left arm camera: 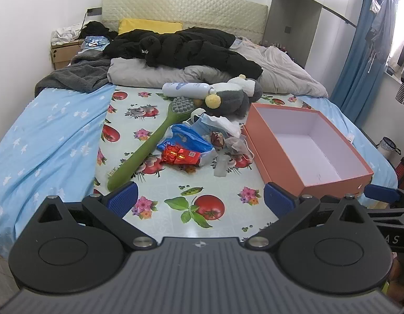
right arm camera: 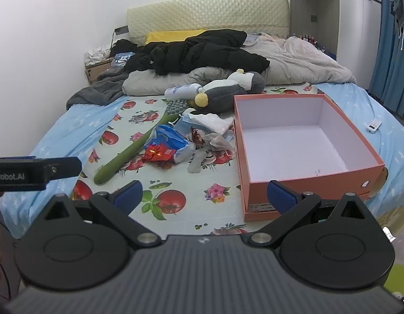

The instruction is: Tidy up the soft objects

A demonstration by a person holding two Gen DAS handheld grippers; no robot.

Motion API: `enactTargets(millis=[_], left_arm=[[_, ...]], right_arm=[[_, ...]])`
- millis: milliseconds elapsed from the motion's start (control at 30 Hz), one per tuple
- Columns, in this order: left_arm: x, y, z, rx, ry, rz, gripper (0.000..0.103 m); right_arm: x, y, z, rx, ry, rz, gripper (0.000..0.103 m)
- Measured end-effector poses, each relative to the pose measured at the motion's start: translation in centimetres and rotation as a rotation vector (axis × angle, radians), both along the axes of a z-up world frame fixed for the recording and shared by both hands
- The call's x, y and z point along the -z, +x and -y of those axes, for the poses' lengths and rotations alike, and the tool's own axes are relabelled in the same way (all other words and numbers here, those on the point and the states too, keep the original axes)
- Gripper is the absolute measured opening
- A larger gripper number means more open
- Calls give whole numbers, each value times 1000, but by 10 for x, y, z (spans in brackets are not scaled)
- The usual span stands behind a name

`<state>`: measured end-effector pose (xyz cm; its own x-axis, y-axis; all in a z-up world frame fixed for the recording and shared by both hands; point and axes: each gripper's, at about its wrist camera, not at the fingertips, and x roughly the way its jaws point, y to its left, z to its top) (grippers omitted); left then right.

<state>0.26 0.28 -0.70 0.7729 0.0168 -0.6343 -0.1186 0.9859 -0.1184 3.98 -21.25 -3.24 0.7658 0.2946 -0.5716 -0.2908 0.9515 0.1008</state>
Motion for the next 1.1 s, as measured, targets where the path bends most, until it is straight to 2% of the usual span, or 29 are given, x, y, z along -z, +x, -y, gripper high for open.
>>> enactTargets(millis=[467, 667, 1100], left_arm=[[5, 1, 1, 16, -15, -29, 103], [2, 1, -5, 9, -61, -30, 103], [20, 19, -13, -10, -60, -80, 103]], right_arm=[[3, 2, -5, -8, -8, -13, 103], [6, 6, -9, -13, 0, -28, 103], [19, 14, -11, -9, 22, -60, 103]])
